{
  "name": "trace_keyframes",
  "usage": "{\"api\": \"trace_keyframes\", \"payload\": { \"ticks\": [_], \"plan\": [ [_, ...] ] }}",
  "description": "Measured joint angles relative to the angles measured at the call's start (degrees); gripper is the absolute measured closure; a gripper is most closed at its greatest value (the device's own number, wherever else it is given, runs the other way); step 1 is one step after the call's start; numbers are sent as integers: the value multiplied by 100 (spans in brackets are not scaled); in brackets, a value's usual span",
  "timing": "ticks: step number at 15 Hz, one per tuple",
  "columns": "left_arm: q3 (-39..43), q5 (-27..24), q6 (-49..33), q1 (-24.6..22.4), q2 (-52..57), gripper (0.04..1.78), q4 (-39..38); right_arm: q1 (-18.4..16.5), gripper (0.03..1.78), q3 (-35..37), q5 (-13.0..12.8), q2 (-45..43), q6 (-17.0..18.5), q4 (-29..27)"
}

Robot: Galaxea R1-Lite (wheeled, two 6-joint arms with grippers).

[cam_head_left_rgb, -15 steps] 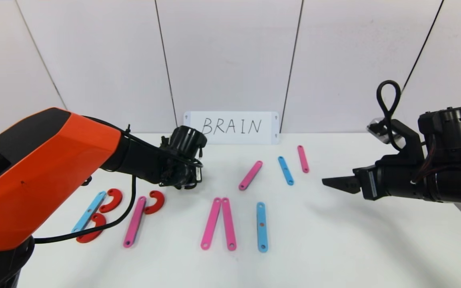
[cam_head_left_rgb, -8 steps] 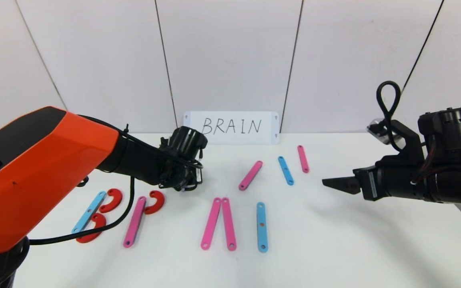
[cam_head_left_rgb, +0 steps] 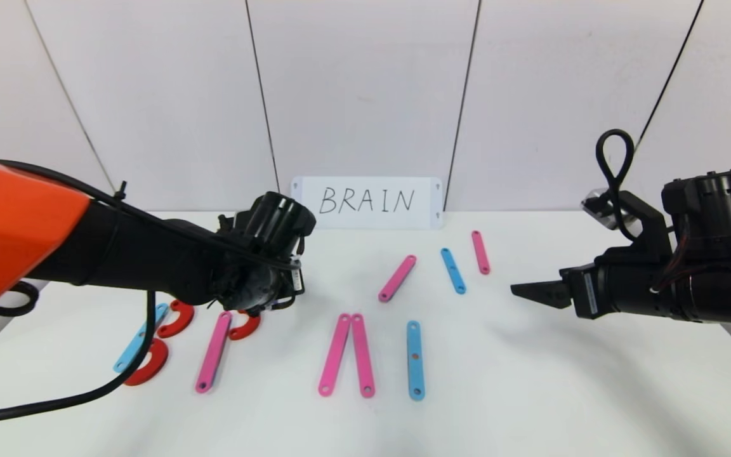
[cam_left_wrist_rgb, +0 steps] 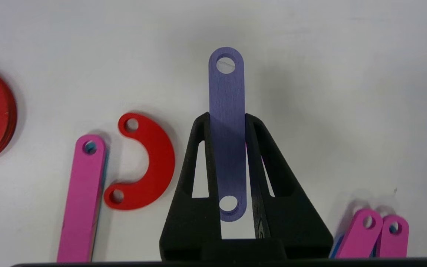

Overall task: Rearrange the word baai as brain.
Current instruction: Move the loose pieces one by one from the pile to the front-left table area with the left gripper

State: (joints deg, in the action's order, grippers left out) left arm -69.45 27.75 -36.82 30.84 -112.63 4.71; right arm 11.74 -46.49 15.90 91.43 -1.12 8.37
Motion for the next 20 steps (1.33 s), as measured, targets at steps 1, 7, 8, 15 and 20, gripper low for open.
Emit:
{"api": "trace_keyframes", "payload": {
  "ticks": [1, 7, 8, 15, 20],
  "plan": [
    [200, 127, -94, 88, 185, 155, 61, 0, 7, 0, -2, 2, 2, 0],
    [1267, 839, -880, 422, 695, 155, 100, 2, 7, -9, 0, 40, 2, 0],
    [1356, 836, -973, 471, 725, 155, 107, 2, 7, -9, -2, 46, 0, -2],
    [1446, 783, -2059, 785, 686, 155, 638, 0, 7, -17, -2, 88, 2, 0],
    [1518, 511, -2275, 705, 616, 155, 645, 0, 7, -16, 0, 88, 2, 2]
  ]
}}
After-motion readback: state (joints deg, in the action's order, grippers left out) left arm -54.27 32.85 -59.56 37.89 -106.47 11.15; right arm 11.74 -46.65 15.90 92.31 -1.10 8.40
